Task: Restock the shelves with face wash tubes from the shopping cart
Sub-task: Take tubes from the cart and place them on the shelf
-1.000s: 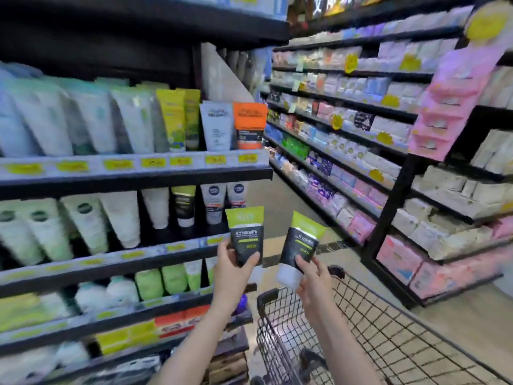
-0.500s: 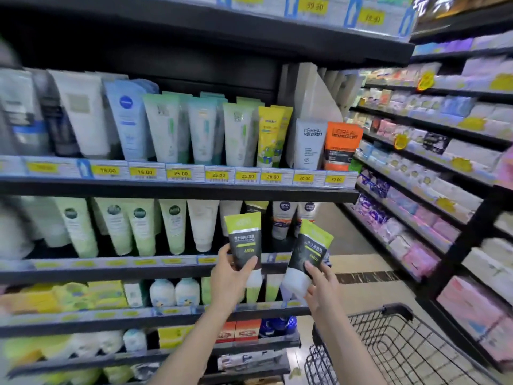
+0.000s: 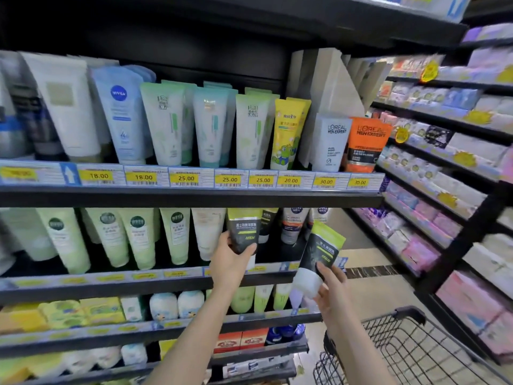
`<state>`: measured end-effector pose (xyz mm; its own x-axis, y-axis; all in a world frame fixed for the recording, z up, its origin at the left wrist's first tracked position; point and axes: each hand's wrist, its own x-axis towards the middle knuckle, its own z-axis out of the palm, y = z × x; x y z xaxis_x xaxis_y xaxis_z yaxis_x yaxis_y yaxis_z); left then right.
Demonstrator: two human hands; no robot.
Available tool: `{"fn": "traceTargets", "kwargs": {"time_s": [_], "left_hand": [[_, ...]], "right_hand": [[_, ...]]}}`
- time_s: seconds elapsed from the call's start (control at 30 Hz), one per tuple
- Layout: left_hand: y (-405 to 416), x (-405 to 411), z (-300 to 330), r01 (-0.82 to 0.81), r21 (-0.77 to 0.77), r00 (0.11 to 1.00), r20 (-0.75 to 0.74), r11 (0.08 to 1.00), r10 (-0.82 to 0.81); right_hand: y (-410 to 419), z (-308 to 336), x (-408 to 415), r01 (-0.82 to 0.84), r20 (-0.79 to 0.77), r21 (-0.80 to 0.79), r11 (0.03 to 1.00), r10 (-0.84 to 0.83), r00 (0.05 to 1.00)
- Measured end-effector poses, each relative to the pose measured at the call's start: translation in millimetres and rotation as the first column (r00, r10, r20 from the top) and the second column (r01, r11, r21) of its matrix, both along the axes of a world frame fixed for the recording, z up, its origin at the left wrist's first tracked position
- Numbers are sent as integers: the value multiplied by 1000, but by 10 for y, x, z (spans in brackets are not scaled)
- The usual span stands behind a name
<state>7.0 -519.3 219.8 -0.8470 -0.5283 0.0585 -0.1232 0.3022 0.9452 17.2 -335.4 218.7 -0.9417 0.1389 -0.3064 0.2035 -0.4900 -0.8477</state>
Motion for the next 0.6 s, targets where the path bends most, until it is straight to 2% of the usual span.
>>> {"fn": "traceTargets", "kwargs": {"time_s": [0.3,0.47,0.6], "left_hand": [[2,-368,-183,-95,-229,995,-19,969,94],[10,-456,-258,-107,-430,986,71,896,151],[-10,-508,-297,-98,-494,980,104,864,171]], "right_hand": [[4,-59,-386,-79,-60,55,995,82,995],[-27,-101,-597,-125,-58,53,991,128,990],[-47,-146,-657,-157,-81,34,987,159,984]]}}
